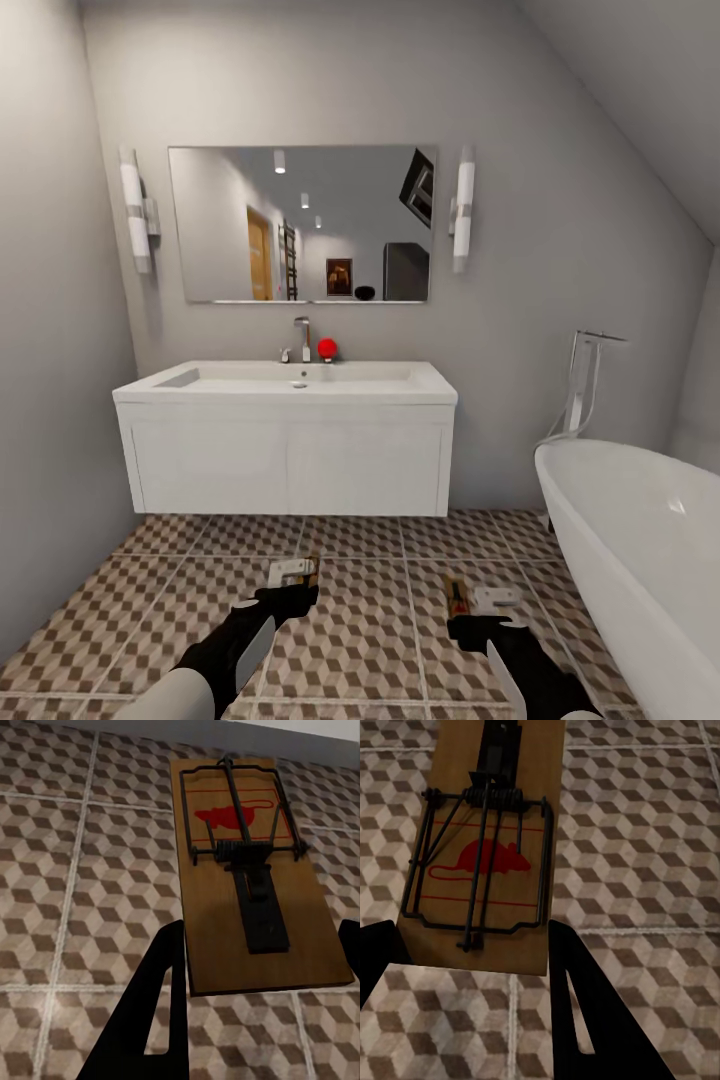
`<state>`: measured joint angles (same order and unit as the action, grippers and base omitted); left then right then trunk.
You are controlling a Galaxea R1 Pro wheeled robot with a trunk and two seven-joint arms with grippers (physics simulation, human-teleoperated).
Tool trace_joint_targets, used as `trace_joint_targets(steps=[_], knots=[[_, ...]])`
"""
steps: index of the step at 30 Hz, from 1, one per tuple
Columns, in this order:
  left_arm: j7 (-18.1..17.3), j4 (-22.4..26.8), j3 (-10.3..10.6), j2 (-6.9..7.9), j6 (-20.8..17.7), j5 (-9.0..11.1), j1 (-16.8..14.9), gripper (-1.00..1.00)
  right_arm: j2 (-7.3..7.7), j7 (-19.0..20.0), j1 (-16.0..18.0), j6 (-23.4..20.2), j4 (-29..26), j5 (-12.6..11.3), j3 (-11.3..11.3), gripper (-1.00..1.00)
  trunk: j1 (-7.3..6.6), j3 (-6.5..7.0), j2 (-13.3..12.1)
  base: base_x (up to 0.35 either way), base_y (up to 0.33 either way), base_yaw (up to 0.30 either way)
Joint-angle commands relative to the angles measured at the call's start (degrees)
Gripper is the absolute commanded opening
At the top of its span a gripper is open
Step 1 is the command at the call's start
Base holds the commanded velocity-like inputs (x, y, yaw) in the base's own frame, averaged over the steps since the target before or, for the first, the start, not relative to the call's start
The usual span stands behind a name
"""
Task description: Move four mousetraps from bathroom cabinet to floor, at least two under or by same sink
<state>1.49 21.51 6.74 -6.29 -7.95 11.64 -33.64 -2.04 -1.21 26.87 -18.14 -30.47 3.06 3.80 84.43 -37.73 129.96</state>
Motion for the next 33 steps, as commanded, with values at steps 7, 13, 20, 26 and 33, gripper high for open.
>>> trace_joint_targets(steps=[7, 13, 20, 26, 33], knots=[[0.3, 0.1, 0.4, 0.05, -0.3, 0.5, 0.0, -1.0, -0.07, 0.2, 0.0, -0.3, -0.1, 0.1, 0.3, -1.0, 1.53, -1.33, 2.9, 0.0, 0.0, 0.0], [0.3, 0.1, 0.4, 0.05, -0.3, 0.5, 0.0, -1.0, -0.07, 0.2, 0.0, -0.3, -0.1, 0.0, 0.3, -1.0, 2.85, -2.41, 5.3, 0.0, 0.0, 0.0], [0.3, 0.1, 0.4, 0.05, -0.3, 0.5, 0.0, -1.0, -0.07, 0.2, 0.0, -0.3, -0.1, 0.0, 0.3, -1.0, 4.39, -3.66, 8.1, 0.0, 0.0, 0.0], [0.3, 0.1, 0.4, 0.05, -0.3, 0.5, 0.0, -1.0, -0.07, 0.2, 0.0, 0.0, -0.1, 0.1, 0.3, -1.0, 5.71, -4.74, 10.5, 0.0, 0.0, 0.0], [0.3, 0.1, 0.4, 0.3, -0.3, 0.4, 0.0, -1.0, -0.07, 0.1, 0.0, 3.6, 0.0, 0.3, 0.3, -1.0, 7.24, -6.0, 13.3, 0.0, 0.0, 0.0]])
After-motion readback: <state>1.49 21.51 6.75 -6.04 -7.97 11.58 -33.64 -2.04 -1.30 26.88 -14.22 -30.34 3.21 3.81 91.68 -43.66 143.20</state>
